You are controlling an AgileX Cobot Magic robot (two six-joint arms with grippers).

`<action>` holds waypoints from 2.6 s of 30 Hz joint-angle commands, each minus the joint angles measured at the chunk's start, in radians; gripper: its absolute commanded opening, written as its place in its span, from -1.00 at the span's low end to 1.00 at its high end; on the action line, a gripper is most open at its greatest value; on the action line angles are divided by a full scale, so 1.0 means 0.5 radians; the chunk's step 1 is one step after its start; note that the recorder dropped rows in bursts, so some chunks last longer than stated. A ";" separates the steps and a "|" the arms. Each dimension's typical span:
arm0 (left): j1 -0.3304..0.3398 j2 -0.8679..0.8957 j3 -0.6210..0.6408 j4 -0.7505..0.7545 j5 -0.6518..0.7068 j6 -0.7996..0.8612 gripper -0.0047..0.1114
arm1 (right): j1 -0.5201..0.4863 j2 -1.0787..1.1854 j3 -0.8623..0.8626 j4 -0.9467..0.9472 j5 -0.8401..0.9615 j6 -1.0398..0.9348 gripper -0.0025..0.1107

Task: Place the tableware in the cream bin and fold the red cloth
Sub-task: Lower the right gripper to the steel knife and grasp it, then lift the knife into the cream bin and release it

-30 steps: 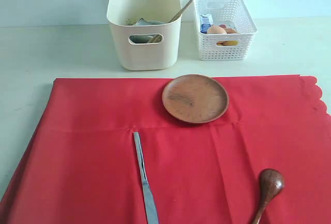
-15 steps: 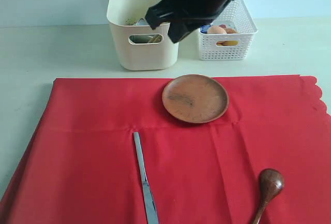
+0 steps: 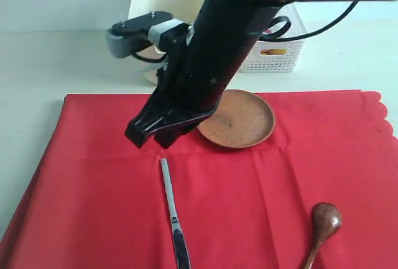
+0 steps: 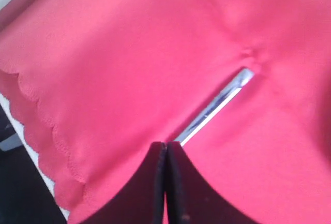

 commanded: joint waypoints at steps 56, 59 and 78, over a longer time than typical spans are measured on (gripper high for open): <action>-0.010 0.010 -0.001 -0.012 -0.009 0.010 -0.90 | 0.313 0.565 0.005 -0.336 -0.408 0.626 -0.96; -0.010 0.010 -0.001 -0.012 -0.009 0.010 -0.90 | 0.313 0.471 0.005 -0.350 -0.454 0.617 -0.96; -0.010 0.010 -0.001 -0.012 -0.009 0.010 -0.90 | 0.309 0.098 0.003 -1.040 -1.341 0.508 -0.96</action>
